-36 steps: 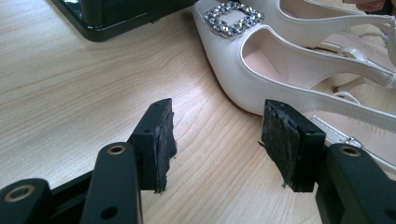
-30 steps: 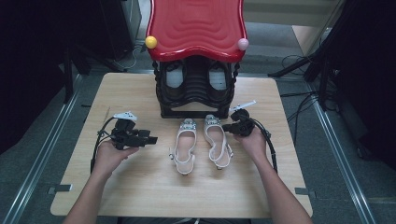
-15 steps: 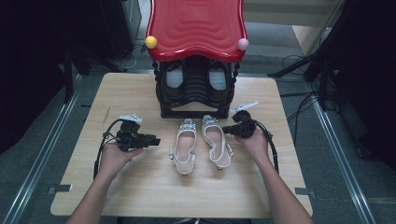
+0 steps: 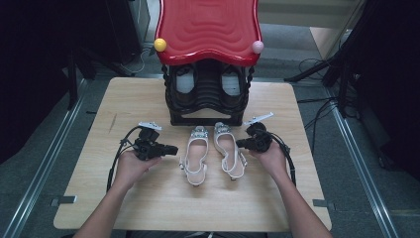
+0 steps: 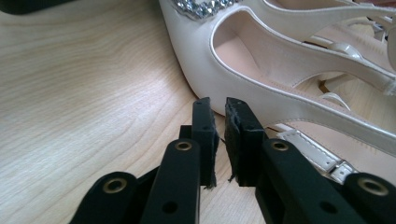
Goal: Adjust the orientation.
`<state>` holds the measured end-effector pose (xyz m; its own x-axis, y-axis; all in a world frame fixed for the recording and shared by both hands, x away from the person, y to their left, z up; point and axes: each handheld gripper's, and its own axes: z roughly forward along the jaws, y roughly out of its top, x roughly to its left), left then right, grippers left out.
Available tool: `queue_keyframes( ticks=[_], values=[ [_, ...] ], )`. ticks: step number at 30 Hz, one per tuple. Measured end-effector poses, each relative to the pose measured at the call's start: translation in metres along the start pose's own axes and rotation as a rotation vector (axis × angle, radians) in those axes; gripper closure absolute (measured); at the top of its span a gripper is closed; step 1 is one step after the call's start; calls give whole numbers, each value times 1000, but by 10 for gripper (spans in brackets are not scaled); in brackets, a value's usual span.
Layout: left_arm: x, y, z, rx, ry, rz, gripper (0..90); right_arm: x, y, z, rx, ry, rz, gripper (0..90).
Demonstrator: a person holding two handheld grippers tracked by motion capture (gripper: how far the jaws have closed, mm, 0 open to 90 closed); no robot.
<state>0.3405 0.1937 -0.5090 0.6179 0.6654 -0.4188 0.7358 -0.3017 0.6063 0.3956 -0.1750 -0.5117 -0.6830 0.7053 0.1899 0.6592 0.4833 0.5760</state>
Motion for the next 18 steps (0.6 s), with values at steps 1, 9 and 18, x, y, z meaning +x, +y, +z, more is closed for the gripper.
queue_keyframes(
  ticks=[1, 9, 18],
  values=[
    [0, 0, 1, 1, 1, 5, 818, 1, 0, 0, 1, -2, -1, 900],
    [-7, 3, 13, 12, 3, 29, 826, 4, 0, 2, -3, -1, 16, 900],
    [-5, 4, 22, 30, 1, 22, 829, 10, 2, 6, -11, 13, 20, 900]
  ],
)
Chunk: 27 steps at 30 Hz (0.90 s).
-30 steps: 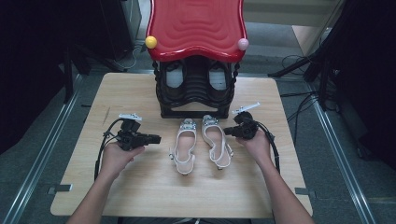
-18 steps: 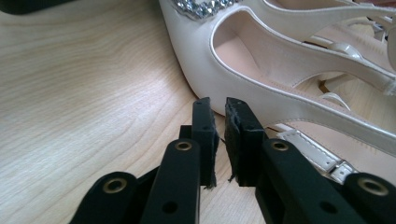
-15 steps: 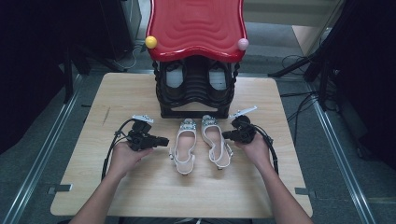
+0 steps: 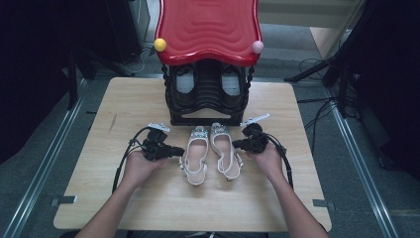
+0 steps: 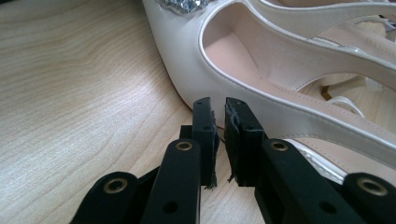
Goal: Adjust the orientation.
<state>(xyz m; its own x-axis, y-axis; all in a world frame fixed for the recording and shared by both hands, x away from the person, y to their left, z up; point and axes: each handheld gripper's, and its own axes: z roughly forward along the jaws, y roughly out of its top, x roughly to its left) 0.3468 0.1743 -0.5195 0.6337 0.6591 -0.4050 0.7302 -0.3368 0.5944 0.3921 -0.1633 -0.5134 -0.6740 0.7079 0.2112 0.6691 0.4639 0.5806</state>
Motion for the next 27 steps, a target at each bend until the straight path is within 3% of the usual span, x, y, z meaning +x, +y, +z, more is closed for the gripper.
queue_keyframes(
  ticks=[4, 7, 10, 18, 21, 27],
  values=[
    [-1, 0, 5, 10, 6, 2, 829, 4, 1, 3, -3, 23, 0, 900],
    [-2, 0, 9, 15, -3, 0, 831, 7, 2, 3, 6, 6, -13, 900],
    [-3, 0, 10, 19, -1, 9, 851, 5, 1, 3, 6, 20, 1, 900],
    [-10, -1, 15, 24, -45, 10, 895, 4, 1, 3, -1, 29, 0, 900],
    [-15, -1, 17, 34, -63, 28, 892, 3, 1, 3, -4, 31, 4, 900],
    [-21, -3, 21, 39, -65, 18, 893, 3, 1, 4, -5, 26, 14, 900]
  ],
)
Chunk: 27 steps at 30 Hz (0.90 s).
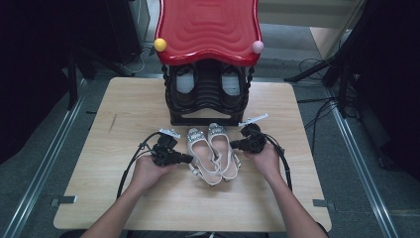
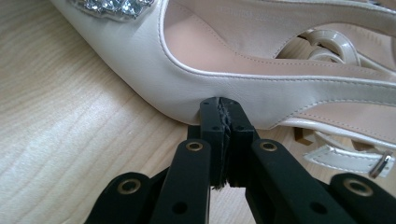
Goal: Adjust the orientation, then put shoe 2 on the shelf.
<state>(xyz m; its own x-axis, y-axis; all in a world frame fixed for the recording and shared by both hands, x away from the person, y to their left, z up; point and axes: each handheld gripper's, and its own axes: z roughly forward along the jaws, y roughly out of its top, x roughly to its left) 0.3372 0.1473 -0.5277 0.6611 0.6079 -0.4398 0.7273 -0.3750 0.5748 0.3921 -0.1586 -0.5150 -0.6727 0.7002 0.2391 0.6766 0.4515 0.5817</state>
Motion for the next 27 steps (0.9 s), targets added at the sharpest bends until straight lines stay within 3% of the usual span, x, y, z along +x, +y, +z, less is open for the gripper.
queue_keyframes(
  ticks=[2, 9, 12, 22, 27],
  values=[
    [-2, -1, 2, -3, -10, -5, 893, -1, 0, 0, -2, 0, 4, 900],
    [-10, -2, 5, 19, -22, 34, 890, -3, 1, 0, -11, -10, 12, 900],
    [-8, -1, 2, 19, -39, 23, 851, -4, 1, -1, -10, -25, 3, 870],
    [-11, 3, -21, -16, 12, 40, 705, -9, 2, -21, -76, 2, 40, 810],
    [-7, 4, -28, -29, 27, 24, 640, -6, 3, -26, -83, 29, 48, 758]
  ],
)
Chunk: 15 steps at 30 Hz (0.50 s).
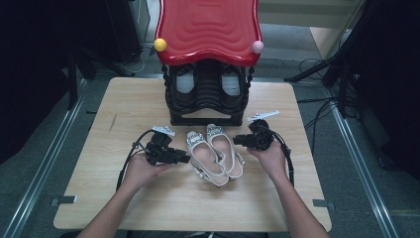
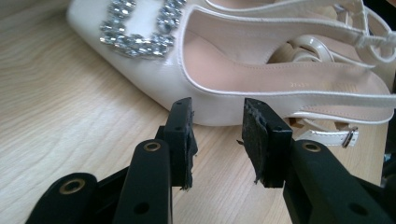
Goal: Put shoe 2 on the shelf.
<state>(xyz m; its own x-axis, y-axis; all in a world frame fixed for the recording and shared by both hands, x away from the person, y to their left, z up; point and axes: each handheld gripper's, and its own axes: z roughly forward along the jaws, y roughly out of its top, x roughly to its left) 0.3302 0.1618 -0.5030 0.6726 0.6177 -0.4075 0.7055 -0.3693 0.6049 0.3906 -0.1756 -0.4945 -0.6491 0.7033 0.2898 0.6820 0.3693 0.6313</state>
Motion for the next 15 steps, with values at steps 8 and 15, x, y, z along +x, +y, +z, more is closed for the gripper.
queue_keyframes(
  ticks=[8, 15],
  values=[
    [5, 1, -14, -33, 13, -8, 625, 13, 5, -6, 3, 9, -24, 723],
    [10, 1, -22, -34, 32, -6, 588, 21, 9, -9, 0, 23, -43, 698]
  ],
)
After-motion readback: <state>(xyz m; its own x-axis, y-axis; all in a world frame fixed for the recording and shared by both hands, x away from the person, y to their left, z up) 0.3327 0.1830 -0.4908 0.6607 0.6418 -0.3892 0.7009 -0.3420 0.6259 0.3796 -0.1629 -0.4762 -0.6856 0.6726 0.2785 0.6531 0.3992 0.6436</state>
